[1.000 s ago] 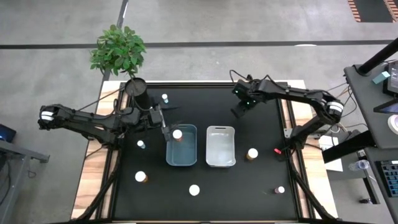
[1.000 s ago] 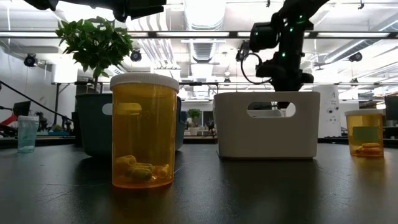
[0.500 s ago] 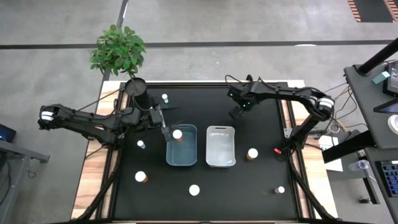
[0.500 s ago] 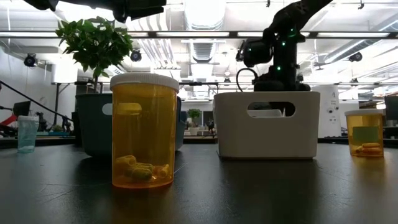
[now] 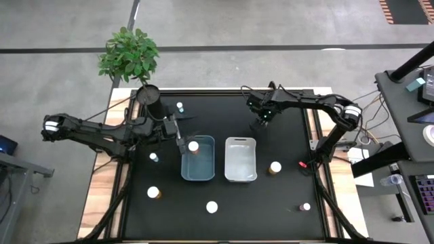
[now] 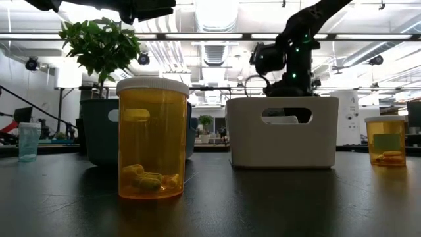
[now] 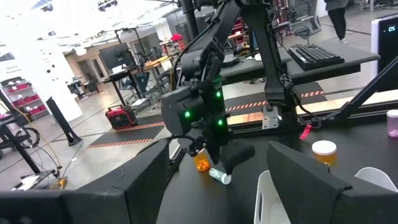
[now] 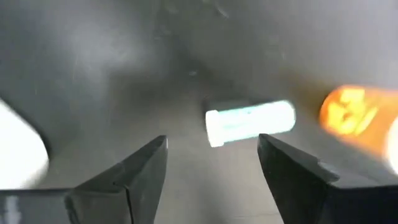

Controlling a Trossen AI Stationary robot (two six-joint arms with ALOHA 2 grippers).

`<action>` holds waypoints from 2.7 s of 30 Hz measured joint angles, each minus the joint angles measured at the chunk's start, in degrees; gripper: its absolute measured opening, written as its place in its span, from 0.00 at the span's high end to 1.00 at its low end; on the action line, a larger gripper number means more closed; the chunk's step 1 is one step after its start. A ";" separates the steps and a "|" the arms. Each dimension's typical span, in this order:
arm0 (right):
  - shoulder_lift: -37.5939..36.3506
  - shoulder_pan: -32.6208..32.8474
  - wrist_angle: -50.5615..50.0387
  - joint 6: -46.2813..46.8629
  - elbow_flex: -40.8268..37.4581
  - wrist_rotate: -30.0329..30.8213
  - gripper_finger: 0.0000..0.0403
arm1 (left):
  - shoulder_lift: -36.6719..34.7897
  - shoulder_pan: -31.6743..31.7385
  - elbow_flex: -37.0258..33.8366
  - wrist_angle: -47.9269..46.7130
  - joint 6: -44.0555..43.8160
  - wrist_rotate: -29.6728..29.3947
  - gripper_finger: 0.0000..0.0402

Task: Pick and place medicine bottles into bin by pill shape (circle, oval)
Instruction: Put the blue tablet bottle into the white bin

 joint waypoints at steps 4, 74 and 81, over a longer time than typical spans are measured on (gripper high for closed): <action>-0.64 0.03 -3.43 -25.97 0.08 1.43 0.43 | 0.00 -0.01 -0.02 -0.01 0.00 0.00 0.38; -26.62 27.96 78.46 -7.94 -37.53 0.18 0.89 | 0.02 -0.01 -0.02 0.37 0.00 0.01 0.38; -22.73 29.82 87.31 -10.27 -38.28 1.47 0.89 | 0.73 -0.01 -0.02 0.90 -2.93 0.23 0.38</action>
